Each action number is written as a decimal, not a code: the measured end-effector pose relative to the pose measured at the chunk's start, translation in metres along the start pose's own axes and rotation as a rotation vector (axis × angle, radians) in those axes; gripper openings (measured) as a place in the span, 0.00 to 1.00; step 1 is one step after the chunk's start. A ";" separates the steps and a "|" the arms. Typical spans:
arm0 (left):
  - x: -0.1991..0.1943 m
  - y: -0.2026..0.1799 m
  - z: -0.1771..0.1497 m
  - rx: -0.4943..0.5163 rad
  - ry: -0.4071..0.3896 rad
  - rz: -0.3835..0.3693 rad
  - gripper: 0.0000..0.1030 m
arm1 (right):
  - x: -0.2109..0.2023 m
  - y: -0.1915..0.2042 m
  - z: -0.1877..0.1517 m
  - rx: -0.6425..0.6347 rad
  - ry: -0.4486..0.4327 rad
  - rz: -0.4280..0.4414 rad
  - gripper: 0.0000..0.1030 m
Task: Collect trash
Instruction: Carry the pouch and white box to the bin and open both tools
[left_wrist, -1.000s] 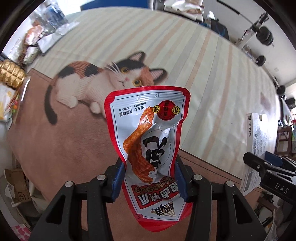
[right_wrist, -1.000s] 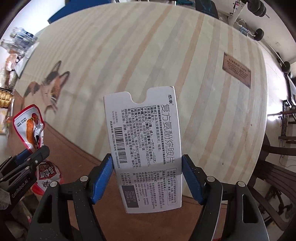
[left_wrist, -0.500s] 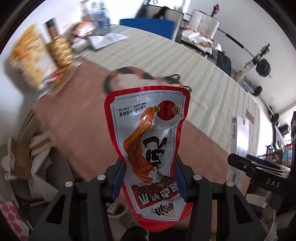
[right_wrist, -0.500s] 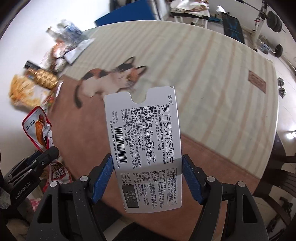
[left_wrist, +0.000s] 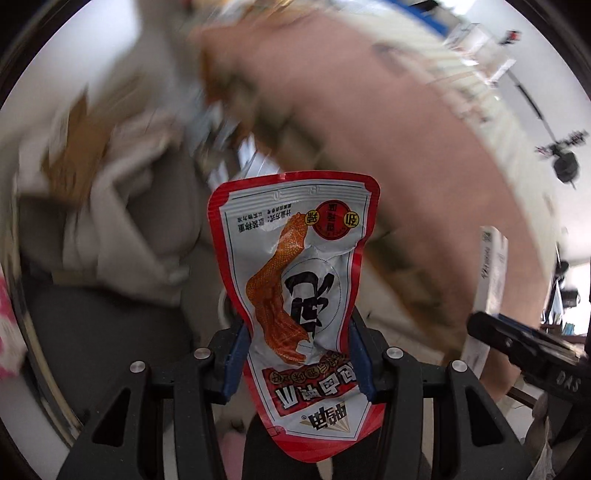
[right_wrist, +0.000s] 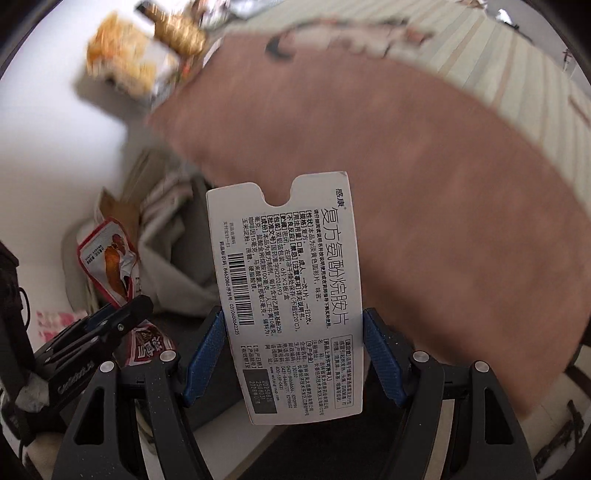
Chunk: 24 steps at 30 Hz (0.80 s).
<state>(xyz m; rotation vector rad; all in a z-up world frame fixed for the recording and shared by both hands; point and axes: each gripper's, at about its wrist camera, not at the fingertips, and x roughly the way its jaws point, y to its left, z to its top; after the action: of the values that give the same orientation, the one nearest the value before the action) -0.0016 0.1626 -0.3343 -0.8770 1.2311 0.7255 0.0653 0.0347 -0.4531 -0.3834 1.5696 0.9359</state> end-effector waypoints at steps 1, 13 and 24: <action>0.016 0.014 -0.005 -0.023 0.028 -0.002 0.44 | 0.015 0.003 -0.006 -0.001 0.020 -0.006 0.73; 0.270 0.122 -0.036 -0.213 0.230 -0.040 0.45 | 0.292 -0.032 -0.048 0.020 0.205 -0.052 0.73; 0.394 0.164 -0.063 -0.326 0.276 -0.054 0.94 | 0.467 -0.063 -0.051 -0.016 0.309 0.018 0.74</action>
<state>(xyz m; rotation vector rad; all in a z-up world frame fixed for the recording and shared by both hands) -0.0944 0.1901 -0.7545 -1.3087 1.3464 0.7937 -0.0353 0.0774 -0.9145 -0.5454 1.8488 0.9358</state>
